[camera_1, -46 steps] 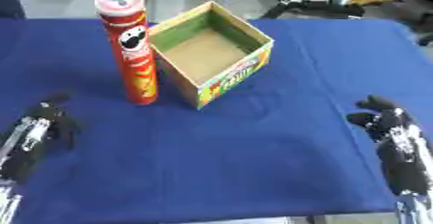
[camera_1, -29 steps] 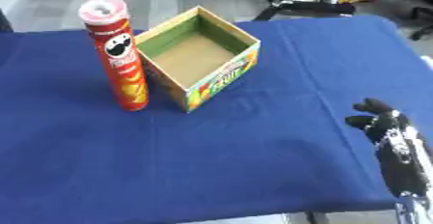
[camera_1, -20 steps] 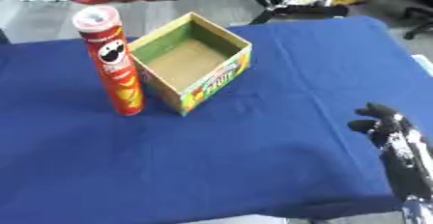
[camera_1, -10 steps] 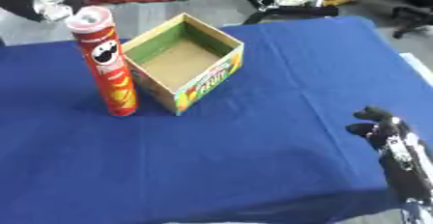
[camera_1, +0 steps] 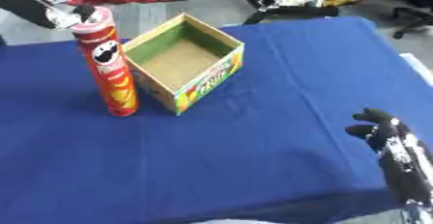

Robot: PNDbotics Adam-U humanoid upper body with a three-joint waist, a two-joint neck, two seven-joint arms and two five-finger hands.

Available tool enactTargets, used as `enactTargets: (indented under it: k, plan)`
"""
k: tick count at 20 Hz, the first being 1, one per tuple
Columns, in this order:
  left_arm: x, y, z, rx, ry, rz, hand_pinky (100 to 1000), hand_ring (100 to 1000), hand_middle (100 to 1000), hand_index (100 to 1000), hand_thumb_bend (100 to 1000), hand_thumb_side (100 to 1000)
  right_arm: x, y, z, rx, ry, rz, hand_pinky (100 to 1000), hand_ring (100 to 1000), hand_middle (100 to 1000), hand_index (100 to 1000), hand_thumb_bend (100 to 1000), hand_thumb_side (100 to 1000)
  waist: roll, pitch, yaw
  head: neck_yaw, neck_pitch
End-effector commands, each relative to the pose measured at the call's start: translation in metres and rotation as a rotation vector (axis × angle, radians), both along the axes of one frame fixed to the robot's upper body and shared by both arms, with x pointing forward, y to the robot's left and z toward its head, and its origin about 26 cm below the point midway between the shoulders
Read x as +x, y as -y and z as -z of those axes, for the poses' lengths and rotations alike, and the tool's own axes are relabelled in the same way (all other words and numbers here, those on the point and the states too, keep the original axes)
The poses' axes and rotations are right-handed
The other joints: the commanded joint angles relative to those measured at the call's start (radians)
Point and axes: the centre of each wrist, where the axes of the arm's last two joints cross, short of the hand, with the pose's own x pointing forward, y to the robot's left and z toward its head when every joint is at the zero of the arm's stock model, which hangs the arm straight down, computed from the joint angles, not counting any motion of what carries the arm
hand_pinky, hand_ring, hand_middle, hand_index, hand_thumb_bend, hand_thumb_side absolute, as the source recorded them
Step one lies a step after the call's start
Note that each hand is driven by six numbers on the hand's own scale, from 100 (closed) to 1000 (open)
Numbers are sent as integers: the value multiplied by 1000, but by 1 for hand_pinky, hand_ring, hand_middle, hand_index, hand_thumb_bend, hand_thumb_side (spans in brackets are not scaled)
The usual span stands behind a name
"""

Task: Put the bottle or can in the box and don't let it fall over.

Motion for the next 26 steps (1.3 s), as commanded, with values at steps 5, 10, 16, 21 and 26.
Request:
enactTargets:
  k: [5, 10, 16, 21, 26]
  plan:
    - [1, -2, -9, 132, 20, 7, 987, 955, 916, 1000, 100, 370, 2, 3, -7, -21, 18, -11, 781, 674, 722, 819, 100, 665, -5, -20, -1, 4, 0]
    - [7, -4, 2, 130, 9, -11, 987, 969, 917, 1000, 100, 404, 2, 2, -6, -20, 16, -13, 781, 673, 721, 818, 100, 669, -7, -17, -5, 5, 2]
    - [12, -9, 14, 128, -32, -12, 978, 979, 910, 1000, 100, 502, 2, 2, -6, -18, 18, -13, 781, 673, 719, 818, 100, 670, -7, -15, -7, 4, 4]
    - [15, -11, 21, 143, -65, -18, 969, 987, 906, 1000, 100, 654, 3, 1, -6, -18, 17, -15, 782, 673, 719, 819, 100, 672, -7, -13, -8, 3, 7]
    - [17, -13, 27, 161, -105, -16, 965, 992, 904, 1000, 100, 765, 3, 1, -6, -17, 17, -16, 782, 673, 719, 819, 100, 675, -8, -11, -8, 1, 11]
